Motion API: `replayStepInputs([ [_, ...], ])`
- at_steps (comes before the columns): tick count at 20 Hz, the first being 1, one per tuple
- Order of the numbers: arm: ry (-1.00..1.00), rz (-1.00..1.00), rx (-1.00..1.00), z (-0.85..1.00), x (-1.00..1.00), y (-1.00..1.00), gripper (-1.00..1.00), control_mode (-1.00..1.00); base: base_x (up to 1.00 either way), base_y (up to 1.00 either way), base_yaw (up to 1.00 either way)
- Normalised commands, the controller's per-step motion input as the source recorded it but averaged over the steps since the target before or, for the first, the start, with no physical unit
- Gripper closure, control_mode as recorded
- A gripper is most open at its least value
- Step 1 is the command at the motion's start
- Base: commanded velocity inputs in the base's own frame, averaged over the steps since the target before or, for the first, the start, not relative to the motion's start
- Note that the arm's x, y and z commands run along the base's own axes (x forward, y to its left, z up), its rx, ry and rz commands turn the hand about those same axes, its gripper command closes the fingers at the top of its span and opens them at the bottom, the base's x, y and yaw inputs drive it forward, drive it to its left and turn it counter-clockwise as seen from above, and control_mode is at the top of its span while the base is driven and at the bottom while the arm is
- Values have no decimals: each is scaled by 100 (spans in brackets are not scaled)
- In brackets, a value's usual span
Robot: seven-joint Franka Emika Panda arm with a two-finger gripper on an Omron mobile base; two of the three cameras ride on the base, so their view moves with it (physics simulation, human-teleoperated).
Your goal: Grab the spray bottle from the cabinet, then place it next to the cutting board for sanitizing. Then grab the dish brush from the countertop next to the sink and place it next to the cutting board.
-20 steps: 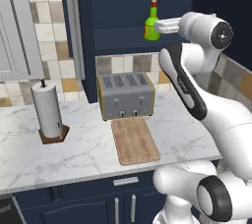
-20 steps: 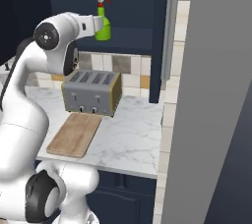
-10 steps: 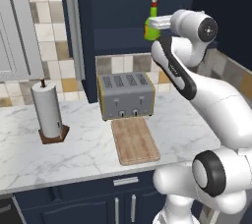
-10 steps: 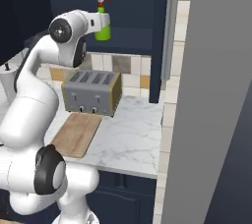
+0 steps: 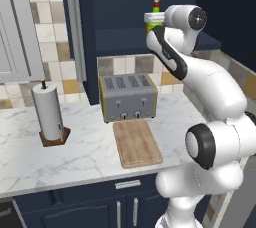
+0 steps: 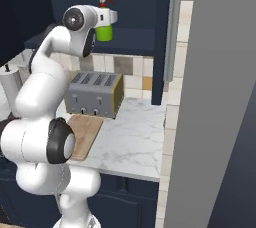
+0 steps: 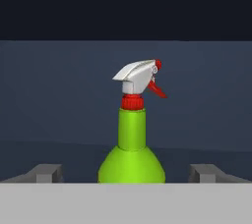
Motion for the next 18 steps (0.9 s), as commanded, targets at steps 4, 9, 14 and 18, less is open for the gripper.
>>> replayStepInputs([
  [4, 7, 0, 0, 0, 75, 0, -100, -100, 0, 0, 0],
  [9, 0, 0, 2, 0, 47, 0, -100, -100, 0, 0, 0],
  [14, 0, 0, 0, 0, 46, 0, -100, -100, 0, 0, 0],
  [18, 1, 0, 1, 0, 31, 6, 100, -100, 0, 0, 0],
])
